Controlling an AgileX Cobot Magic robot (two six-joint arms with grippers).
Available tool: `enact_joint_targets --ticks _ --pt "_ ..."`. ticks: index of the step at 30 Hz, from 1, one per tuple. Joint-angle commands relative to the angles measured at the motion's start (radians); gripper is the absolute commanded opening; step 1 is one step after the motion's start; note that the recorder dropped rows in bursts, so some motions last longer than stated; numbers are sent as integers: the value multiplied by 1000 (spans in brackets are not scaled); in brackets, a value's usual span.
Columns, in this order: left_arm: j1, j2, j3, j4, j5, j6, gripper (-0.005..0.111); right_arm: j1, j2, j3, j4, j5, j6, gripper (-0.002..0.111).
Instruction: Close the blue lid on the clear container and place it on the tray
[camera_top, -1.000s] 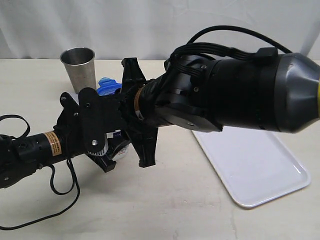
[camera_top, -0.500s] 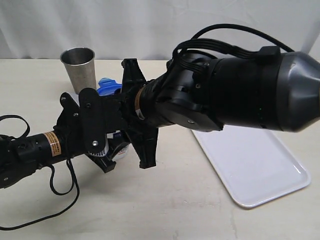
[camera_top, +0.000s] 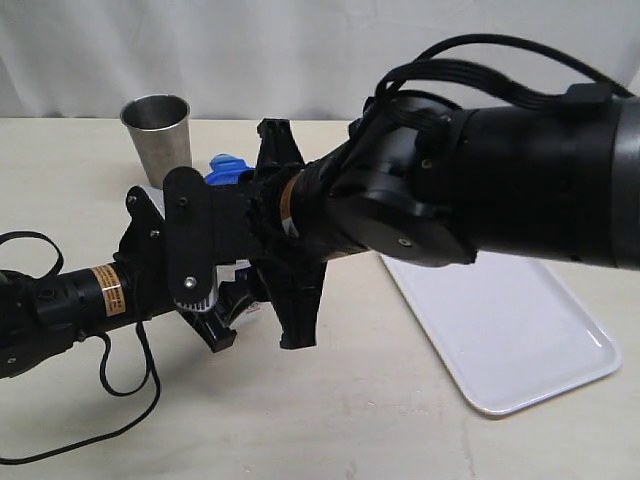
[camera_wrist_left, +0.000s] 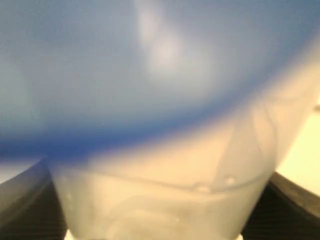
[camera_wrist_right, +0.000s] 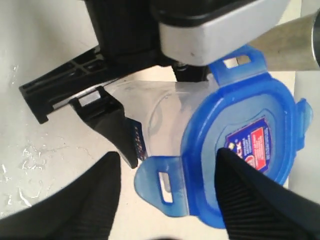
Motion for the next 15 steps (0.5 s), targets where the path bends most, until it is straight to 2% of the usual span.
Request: enact_joint_targets --ticks 1,4,9,15 --pt "-9 -11 -3 20 -70 5 0 1 -47 6 38 59 62 54" --pt "-9 -11 -3 20 -63 5 0 1 -71 6 69 46 60 54" --pt "-9 -11 -3 20 -54 5 0 1 -85 4 187 42 -51 54" --pt "-9 -11 -3 20 -54 5 0 -1 -85 -18 141 92 -59 54"
